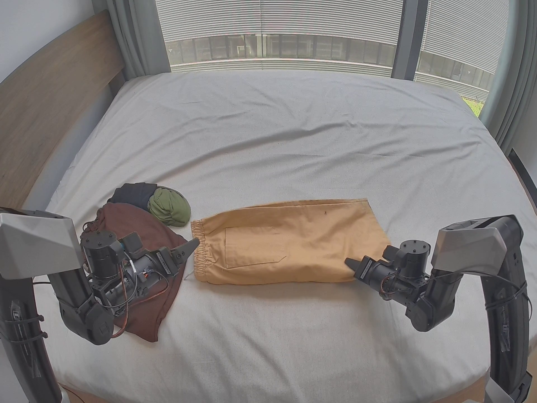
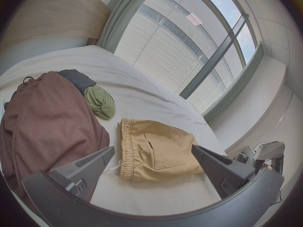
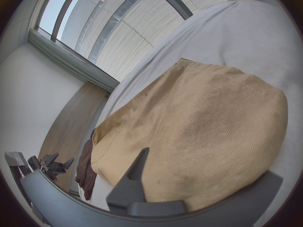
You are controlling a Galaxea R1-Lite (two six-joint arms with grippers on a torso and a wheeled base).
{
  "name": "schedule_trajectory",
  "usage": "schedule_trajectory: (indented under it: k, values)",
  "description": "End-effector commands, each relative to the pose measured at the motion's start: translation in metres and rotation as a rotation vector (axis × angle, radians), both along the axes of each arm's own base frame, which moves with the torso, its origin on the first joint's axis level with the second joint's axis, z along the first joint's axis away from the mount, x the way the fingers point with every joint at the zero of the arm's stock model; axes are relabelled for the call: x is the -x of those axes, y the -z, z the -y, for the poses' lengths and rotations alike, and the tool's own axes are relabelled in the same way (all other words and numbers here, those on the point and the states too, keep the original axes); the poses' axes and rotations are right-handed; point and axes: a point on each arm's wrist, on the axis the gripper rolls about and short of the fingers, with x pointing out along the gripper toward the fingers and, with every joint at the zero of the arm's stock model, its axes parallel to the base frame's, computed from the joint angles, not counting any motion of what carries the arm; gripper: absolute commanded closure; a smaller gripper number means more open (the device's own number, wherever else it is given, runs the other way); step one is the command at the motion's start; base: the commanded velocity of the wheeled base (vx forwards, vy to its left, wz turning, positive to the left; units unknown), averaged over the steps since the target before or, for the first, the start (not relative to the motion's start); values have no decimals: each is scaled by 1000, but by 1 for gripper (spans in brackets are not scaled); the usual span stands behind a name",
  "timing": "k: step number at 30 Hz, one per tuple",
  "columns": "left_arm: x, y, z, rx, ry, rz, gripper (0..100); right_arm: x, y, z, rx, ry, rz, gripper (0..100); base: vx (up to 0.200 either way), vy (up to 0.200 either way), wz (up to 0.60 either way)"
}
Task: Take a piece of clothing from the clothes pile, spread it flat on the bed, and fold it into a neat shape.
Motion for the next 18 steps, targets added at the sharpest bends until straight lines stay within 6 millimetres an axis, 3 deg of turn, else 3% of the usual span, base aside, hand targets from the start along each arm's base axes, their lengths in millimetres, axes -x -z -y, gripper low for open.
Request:
schedule_trajectory:
  k: [1, 10, 18]
  values:
    - [-1, 4, 0, -1, -2, -9, 0, 28, -18, 11, 72, 31, -23, 100, 0, 0, 0]
    - [-2, 9, 0, -5, -2, -27, 0, 72, -5, 26, 200, 48, -148, 100, 0, 0, 0]
    - [-1, 18, 4, -4, 12, -59, 0, 79, 0, 29, 207, 48, -165, 100, 0, 0, 0]
